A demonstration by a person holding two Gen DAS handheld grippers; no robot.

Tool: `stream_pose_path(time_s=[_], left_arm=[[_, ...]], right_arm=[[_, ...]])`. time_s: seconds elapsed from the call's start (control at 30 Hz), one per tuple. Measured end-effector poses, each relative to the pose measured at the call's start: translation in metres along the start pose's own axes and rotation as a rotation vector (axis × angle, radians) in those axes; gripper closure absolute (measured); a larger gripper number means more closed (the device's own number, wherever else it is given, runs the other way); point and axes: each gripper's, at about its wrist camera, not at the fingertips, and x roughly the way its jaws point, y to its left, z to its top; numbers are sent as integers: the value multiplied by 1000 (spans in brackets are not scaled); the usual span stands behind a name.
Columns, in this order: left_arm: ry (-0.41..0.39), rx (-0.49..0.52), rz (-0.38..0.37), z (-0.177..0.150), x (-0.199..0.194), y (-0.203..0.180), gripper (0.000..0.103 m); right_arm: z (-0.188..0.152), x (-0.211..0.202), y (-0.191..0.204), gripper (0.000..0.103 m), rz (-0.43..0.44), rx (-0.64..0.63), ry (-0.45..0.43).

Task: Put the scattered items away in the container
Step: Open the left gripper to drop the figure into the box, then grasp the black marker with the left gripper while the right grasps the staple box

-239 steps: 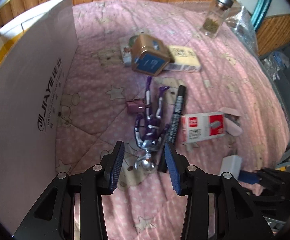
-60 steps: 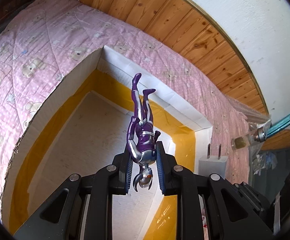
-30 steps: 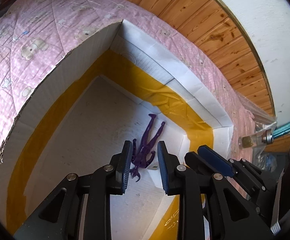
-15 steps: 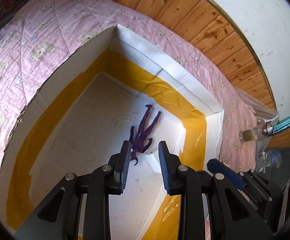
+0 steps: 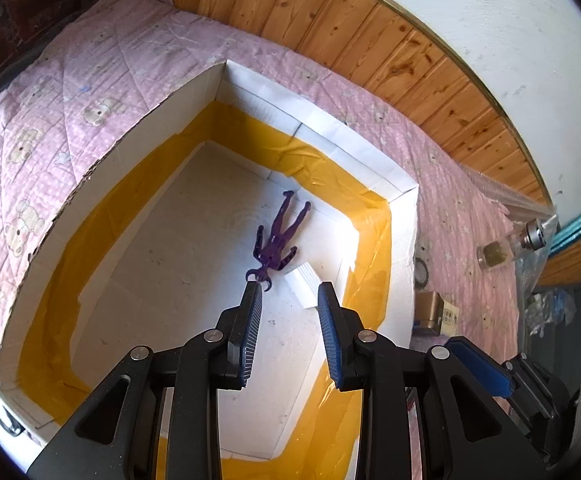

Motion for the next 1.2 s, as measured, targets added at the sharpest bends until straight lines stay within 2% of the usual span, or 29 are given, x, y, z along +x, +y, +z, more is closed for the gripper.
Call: stream_pose_path(time_s=[0.2,0.4,0.63,0.97,1.2], left_arm=[[-27,-1,8,-23,-16,2,73],[-67,10,0,-36,-34,-5,73],[-152,66,11,-53,-55,-17,73],[-277,256,-7,-88,-79,-62,73],[-285,343,-87,-107,-79,-94,73]], right_arm=[[-20,-21,6,71,62,31,-83],[-32,-25,12,70,88,50,-80],[-43,-44,10,70,100,62,-112],[-58,-77,-2,70,123,95,-176],[-74,-99,-24,70,99,142,-200]])
